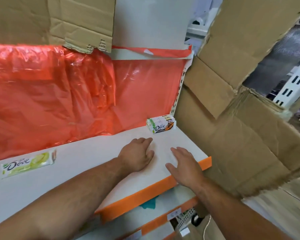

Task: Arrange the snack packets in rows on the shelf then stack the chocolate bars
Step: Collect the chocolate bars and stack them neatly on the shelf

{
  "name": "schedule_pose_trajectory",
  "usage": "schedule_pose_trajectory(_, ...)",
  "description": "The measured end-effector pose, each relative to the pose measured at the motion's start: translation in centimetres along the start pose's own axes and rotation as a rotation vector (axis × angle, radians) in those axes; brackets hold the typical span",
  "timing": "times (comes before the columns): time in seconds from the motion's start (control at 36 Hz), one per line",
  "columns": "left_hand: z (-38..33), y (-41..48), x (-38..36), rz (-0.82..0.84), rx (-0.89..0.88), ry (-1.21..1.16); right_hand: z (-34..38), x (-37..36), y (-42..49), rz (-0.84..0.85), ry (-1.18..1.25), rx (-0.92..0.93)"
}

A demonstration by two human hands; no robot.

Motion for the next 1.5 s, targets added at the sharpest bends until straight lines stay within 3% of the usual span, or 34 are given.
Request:
schedule_pose_trajectory(0.25,0.8,6.8,-0.8,-0.009,-0.016,0.010,-2.5,0.9,6.8,-0.076,0.036,-0.040)
schedule_pose_trajectory(0.69,0.1,12.6,-2.5,-0.066,0.248,-0.059,-5.5,2.1,17.2,-0.027,0.142,0.072)
schedule_pose_trajectory(0.94,-0.7,14.8,-3.7,-0.171,0.520,-0.373,-6.8,2.1,19.6,0.001,0.161,0.113)
schedule_pose_trajectory(1.06,-0.8,15.4,-3.8,-0.135,0.589,-0.480,-6.9,2.2,19.9,-0.002,0.166,0.117)
schedule_pose_trajectory(1.5,-1.7,15.9,-3.0,-0.016,0.636,-0.468,-7.8,1.8,20.2,-0.017,0.154,0.129)
Point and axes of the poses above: each hand's wrist, its own y-axis towards the middle knuckle, its own x-axis out of the back of the hand, z = x × y, the point moved 1 cm from there along y, towards the middle knuckle, and after that the axes turned 12 degrees about y, right-handed, at the moved point
